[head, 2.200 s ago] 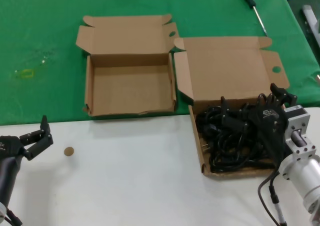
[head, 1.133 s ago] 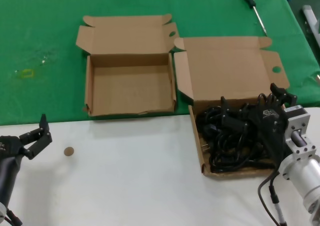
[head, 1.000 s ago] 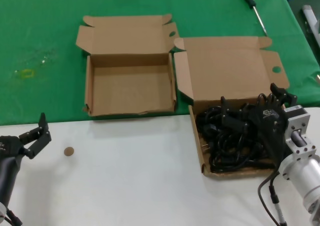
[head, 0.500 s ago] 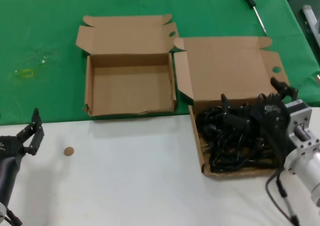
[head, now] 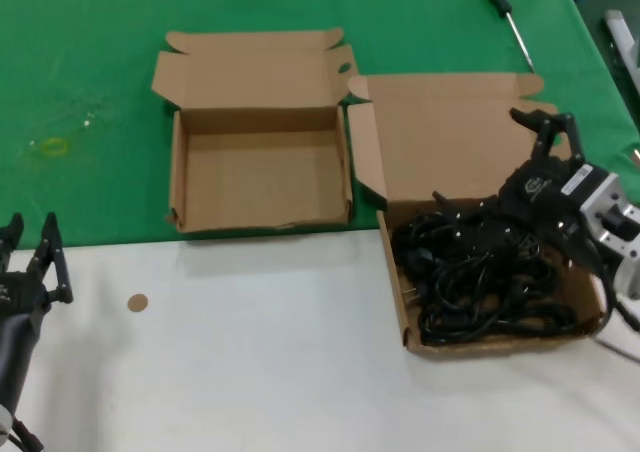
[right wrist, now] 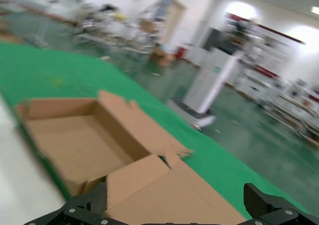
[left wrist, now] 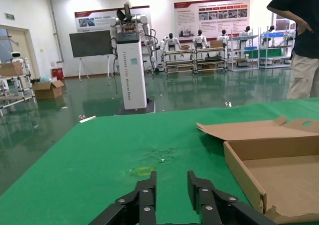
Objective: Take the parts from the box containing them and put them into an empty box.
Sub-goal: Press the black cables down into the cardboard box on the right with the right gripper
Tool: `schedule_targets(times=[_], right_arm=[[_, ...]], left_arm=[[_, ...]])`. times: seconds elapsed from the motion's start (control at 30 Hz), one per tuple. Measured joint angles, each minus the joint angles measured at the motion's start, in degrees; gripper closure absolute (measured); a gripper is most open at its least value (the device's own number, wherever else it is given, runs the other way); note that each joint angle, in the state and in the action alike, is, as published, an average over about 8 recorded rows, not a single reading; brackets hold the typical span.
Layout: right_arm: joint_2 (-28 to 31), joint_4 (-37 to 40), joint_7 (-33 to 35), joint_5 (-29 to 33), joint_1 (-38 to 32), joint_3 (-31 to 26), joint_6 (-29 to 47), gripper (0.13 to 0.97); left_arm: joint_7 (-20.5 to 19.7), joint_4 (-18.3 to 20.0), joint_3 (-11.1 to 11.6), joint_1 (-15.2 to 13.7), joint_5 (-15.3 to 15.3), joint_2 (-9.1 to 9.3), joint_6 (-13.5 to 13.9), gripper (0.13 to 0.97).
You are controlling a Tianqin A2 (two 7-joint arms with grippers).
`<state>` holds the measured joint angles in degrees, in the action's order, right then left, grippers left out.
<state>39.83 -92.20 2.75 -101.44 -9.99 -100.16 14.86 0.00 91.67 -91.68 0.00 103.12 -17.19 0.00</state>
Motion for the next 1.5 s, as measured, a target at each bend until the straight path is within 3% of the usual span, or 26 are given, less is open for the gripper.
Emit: schedule_targets(times=[0.2, 0.5, 0.93, 1.13, 1.5], right_arm=[[5.22, 0.21, 6.75, 0.89, -4.45, -0.99, 11.26, 0.129], [9.51, 3.71, 17.67, 4.92, -15.07, -5.19, 25.81, 0.129], [10.53, 12.46, 28.06, 10.84, -29.52, -12.36, 43.34, 0.129], [10.12, 16.40, 31.85, 14.70, -33.61, -14.73, 46.52, 0.129], [7.33, 22.83, 41.33, 18.51, -36.21, -16.08, 44.28, 0.133]], left_arm=[[0.00, 0.00, 0.00, 0.00, 0.00, 0.00, 0.00, 0.830], [0.00, 0.00, 0.00, 0.00, 0.00, 0.00, 0.00, 0.922], [0.00, 0.00, 0.00, 0.00, 0.00, 0.00, 0.00, 0.945], [0.00, 0.00, 0.00, 0.00, 0.00, 0.00, 0.00, 0.945], [-0.01, 0.00, 0.00, 0.00, 0.00, 0.00, 0.00, 0.945]])
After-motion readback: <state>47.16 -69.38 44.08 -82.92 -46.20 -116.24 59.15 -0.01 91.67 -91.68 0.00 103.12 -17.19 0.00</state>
